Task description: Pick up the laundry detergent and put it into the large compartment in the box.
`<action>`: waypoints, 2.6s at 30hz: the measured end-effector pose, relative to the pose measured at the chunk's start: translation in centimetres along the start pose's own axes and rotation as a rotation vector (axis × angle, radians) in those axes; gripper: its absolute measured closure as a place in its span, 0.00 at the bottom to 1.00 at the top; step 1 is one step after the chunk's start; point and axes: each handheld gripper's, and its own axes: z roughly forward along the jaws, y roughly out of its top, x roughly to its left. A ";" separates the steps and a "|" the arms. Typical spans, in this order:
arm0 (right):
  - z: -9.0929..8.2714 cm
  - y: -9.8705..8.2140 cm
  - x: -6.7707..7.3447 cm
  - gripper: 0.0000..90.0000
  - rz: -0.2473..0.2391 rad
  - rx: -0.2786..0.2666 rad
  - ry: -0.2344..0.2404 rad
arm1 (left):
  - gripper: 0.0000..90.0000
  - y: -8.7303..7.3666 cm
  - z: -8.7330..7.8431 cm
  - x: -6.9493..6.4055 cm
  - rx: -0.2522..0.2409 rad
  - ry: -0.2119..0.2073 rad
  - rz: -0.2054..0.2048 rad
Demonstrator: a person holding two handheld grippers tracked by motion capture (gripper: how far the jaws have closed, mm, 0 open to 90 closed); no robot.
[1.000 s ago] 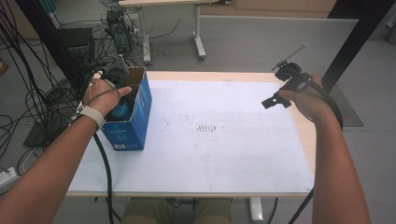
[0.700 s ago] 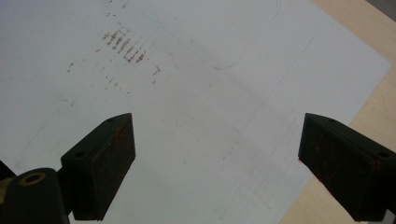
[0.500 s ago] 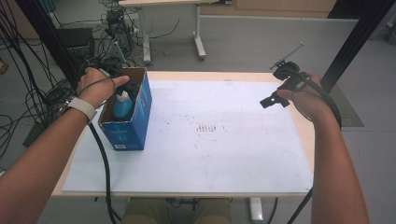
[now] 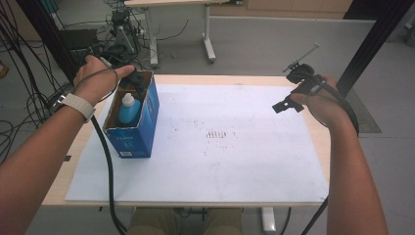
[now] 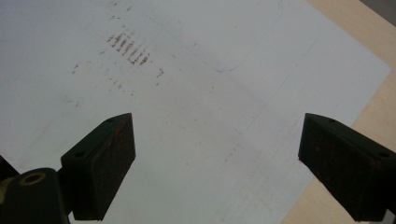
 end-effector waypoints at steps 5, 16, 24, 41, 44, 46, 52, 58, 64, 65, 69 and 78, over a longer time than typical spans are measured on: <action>-0.1 -0.3 -0.1 0.12 0.002 -0.004 -0.001 | 0.06 -0.1 -1.8 -0.4 -0.032 -0.001 0.047; -0.3 -0.5 -0.2 0.12 0.008 -0.009 -0.003 | 0.07 -0.3 -5.0 -2.1 -0.096 -0.025 0.190; -0.5 -0.8 -0.3 0.12 0.014 -0.010 -0.005 | 0.06 0.1 -6.5 -3.4 -0.104 -0.038 0.263; -0.7 -0.8 -0.3 0.12 0.014 -0.010 -0.007 | 0.06 1.0 -7.3 -7.8 -0.054 -0.038 0.494; -0.7 -0.8 -0.3 0.12 0.016 -0.010 -0.006 | 0.06 1.2 -7.2 -8.7 -0.037 -0.038 0.537; -0.7 -0.9 -0.3 0.12 0.017 -0.011 -0.005 | 0.06 1.3 -7.1 -9.0 -0.033 -0.046 0.561; -0.6 -0.9 -0.4 0.12 0.021 -0.008 -0.005 | 0.07 1.3 -6.7 -10.1 -0.019 -0.059 0.653; -0.5 -1.0 -0.4 0.12 0.020 -0.009 -0.002 | 0.07 1.6 -5.5 -11.4 0.020 -0.077 0.712; -0.5 -1.0 -0.5 0.12 0.020 -0.010 -0.003 | 0.07 1.5 -4.5 -12.8 0.039 -0.093 0.778; -0.5 -0.9 -0.5 0.12 0.021 -0.010 -0.003 | 0.07 1.4 -4.4 -13.0 0.036 -0.097 0.787; -0.5 -1.0 -0.5 0.12 0.022 -0.012 -0.004 | 0.07 1.3 -4.0 -13.6 0.036 -0.104 0.813; -0.4 -1.0 -0.5 0.12 0.025 -0.014 -0.001 | 0.07 1.0 -2.5 -14.9 0.072 -0.129 0.895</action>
